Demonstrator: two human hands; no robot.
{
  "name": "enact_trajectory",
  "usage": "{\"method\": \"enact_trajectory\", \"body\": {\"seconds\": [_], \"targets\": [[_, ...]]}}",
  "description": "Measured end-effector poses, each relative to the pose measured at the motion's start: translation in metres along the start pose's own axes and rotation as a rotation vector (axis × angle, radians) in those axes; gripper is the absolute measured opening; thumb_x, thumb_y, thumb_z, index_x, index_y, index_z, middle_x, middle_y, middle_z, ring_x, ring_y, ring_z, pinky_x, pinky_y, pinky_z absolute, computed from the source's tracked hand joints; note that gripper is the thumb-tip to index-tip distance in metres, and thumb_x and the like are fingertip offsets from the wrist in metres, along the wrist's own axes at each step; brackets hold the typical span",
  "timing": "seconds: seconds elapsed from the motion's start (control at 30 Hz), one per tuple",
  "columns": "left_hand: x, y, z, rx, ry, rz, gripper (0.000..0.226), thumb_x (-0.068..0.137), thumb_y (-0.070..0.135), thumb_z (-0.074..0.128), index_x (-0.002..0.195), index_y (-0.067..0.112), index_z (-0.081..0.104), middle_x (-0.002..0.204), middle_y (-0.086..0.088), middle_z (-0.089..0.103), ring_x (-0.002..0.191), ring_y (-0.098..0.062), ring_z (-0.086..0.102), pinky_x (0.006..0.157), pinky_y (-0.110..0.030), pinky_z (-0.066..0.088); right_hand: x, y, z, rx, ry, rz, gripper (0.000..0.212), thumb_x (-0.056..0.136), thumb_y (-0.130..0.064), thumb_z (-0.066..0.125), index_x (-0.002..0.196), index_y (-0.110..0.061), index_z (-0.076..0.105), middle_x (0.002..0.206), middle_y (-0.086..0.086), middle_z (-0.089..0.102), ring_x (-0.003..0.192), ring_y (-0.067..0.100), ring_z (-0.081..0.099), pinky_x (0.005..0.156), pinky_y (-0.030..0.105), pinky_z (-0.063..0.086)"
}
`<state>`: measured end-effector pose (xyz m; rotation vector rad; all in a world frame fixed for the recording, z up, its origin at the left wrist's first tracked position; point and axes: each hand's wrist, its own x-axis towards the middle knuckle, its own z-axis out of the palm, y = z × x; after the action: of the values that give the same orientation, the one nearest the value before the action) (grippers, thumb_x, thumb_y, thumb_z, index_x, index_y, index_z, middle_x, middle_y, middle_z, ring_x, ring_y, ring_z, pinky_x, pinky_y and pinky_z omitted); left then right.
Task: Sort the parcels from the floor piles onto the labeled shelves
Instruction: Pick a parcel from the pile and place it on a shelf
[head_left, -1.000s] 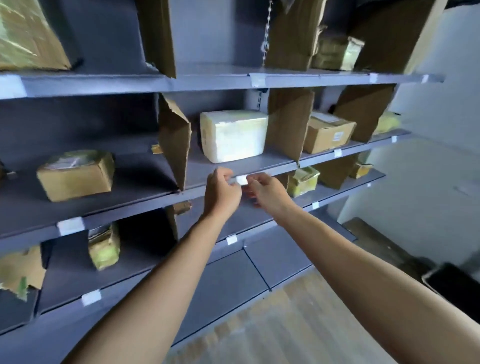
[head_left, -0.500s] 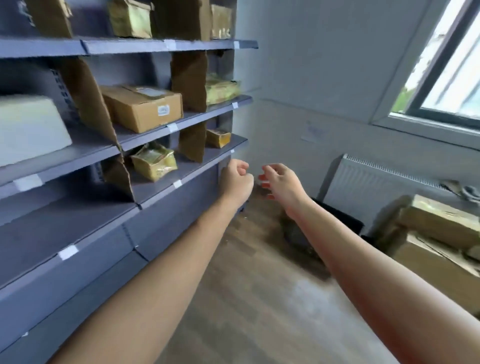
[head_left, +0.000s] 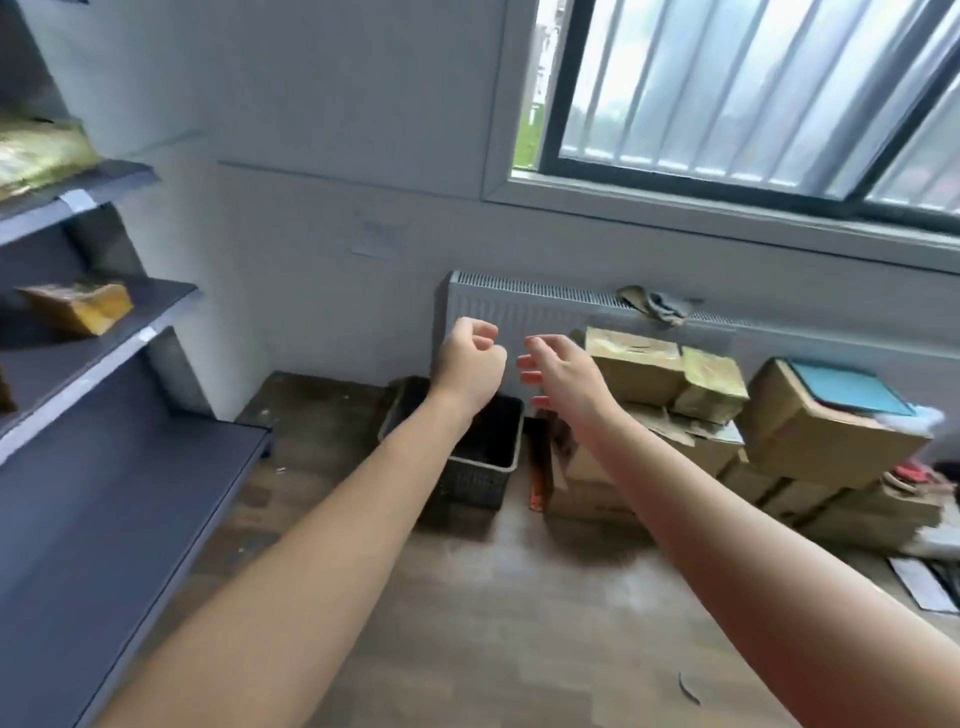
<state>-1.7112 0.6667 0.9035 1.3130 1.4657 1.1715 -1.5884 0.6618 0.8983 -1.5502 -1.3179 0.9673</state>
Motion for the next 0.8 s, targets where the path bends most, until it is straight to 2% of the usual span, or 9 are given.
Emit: {"method": "enact_trajectory", "body": {"seconds": [0.1, 0.23, 0.4, 0.57, 0.67, 0.8], "targets": [[0.050, 0.012, 0.053, -0.028, -0.097, -0.004, 0.021, 0.092, 0.009, 0.049, 0.109, 0.018, 0.057, 0.098, 0.005, 0.058, 0.095, -0.017, 0.058, 0.089, -0.040, 0.054, 0.043, 0.018, -0.046, -0.019, 0.100, 0.034, 0.023, 0.103, -0.034, 0.044, 0.114, -0.018, 0.057, 0.104, 0.000, 0.068, 0.095, 0.017, 0.065, 0.081, 0.038, 0.053], [0.094, 0.024, 0.132, -0.042, -0.209, -0.011, 0.021, 0.093, 0.008, 0.049, 0.111, 0.016, 0.057, 0.095, 0.006, 0.056, 0.089, -0.013, 0.056, 0.087, -0.037, 0.054, 0.092, 0.048, -0.108, -0.023, 0.187, 0.094, 0.022, 0.103, -0.031, 0.044, 0.111, -0.017, 0.059, 0.106, 0.007, 0.069, 0.099, 0.024, 0.066, 0.086, 0.045, 0.054], [0.146, 0.027, 0.243, 0.012, -0.334, 0.003, 0.019, 0.093, 0.008, 0.049, 0.108, 0.017, 0.057, 0.104, -0.001, 0.060, 0.095, -0.017, 0.059, 0.088, -0.037, 0.053, 0.158, 0.097, -0.182, -0.061, 0.259, 0.135, 0.024, 0.103, -0.033, 0.043, 0.116, -0.020, 0.057, 0.108, 0.003, 0.066, 0.102, 0.022, 0.064, 0.091, 0.046, 0.053], [0.208, 0.021, 0.357, 0.095, -0.384, 0.008, 0.020, 0.093, 0.008, 0.049, 0.109, 0.016, 0.058, 0.107, -0.003, 0.061, 0.098, -0.019, 0.058, 0.089, -0.041, 0.055, 0.244, 0.159, -0.258, -0.060, 0.286, 0.190, 0.029, 0.102, -0.033, 0.043, 0.120, -0.016, 0.057, 0.115, 0.003, 0.064, 0.109, 0.021, 0.061, 0.098, 0.047, 0.050], [0.252, 0.019, 0.419, 0.129, -0.366, -0.019, 0.019, 0.093, 0.009, 0.049, 0.107, 0.017, 0.057, 0.109, -0.005, 0.061, 0.094, -0.016, 0.057, 0.088, -0.041, 0.055, 0.304, 0.192, -0.303, -0.058, 0.263, 0.235, 0.034, 0.101, -0.034, 0.043, 0.126, -0.014, 0.057, 0.121, 0.007, 0.063, 0.114, 0.023, 0.059, 0.099, 0.045, 0.049], [0.312, 0.010, 0.482, 0.163, -0.324, -0.090, 0.018, 0.092, 0.009, 0.051, 0.107, 0.017, 0.057, 0.104, -0.002, 0.061, 0.090, -0.014, 0.057, 0.090, -0.042, 0.055, 0.382, 0.228, -0.345, -0.070, 0.210, 0.291, 0.031, 0.101, -0.035, 0.042, 0.123, -0.018, 0.056, 0.122, 0.006, 0.062, 0.114, 0.022, 0.058, 0.100, 0.049, 0.048]]}}
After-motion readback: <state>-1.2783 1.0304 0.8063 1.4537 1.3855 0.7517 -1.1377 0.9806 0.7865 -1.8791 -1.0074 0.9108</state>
